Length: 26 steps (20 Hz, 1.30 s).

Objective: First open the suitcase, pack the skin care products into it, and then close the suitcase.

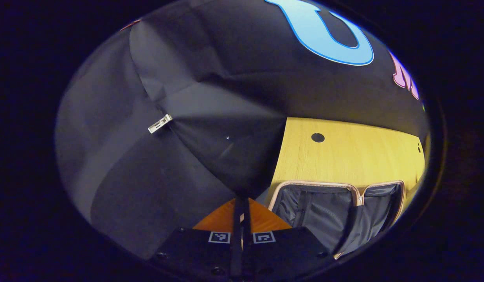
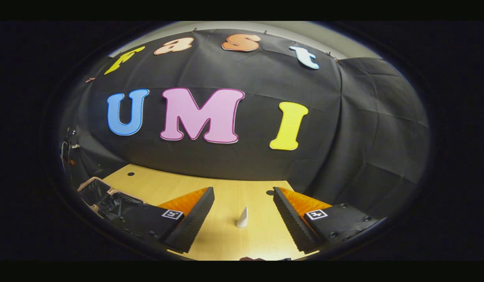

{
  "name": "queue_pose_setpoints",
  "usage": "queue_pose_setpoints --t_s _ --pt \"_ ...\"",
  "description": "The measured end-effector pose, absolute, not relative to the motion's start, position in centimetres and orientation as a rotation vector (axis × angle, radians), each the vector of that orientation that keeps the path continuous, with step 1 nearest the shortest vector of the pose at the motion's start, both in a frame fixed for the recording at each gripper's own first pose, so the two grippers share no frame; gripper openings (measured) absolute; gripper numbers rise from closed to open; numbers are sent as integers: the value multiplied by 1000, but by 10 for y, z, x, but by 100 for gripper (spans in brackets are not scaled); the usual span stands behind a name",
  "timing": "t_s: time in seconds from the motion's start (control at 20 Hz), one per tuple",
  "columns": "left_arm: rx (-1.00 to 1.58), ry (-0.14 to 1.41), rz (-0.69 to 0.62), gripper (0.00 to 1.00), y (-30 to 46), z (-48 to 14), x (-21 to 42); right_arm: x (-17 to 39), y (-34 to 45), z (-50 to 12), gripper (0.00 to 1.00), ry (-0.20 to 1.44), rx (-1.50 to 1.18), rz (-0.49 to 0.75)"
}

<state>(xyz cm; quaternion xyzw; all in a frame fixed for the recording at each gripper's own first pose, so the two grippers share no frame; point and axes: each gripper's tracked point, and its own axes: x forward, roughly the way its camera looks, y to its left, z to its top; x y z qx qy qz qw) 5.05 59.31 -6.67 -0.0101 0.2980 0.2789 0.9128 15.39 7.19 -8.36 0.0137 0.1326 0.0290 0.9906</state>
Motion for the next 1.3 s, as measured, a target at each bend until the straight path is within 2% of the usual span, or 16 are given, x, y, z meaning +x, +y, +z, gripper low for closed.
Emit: queue_pose_setpoints --t_s 0.1,0.35,0.45,0.55,0.7,0.75,0.85,0.9,0.95,1.3 --pt "-39 618 539 6 574 -82 47 149 78 -90 97 290 62 63" --pt "-63 496 296 7 434 -72 76 146 68 -119 97 351 105 43" --pt "-50 463 206 11 373 -69 86 146 61 -132 100 362 123 36" --pt "-51 434 93 27 303 -66 92 145 55 -146 97 385 151 28" --pt "-45 377 -8 99 201 -75 103 141 50 -172 97 416 174 31" --pt "-54 395 -44 95 163 -88 103 140 51 -182 97 431 172 43" --pt "-29 417 -104 96 99 -108 108 141 53 -204 97 457 157 81" --pt "-20 453 -180 92 50 -127 114 145 56 -224 97 487 147 112" --pt "-16 472 -218 96 29 -138 117 148 56 -235 97 504 149 123" --pt "-5 515 -258 97 -53 -182 177 174 61 -319 97 638 113 192"
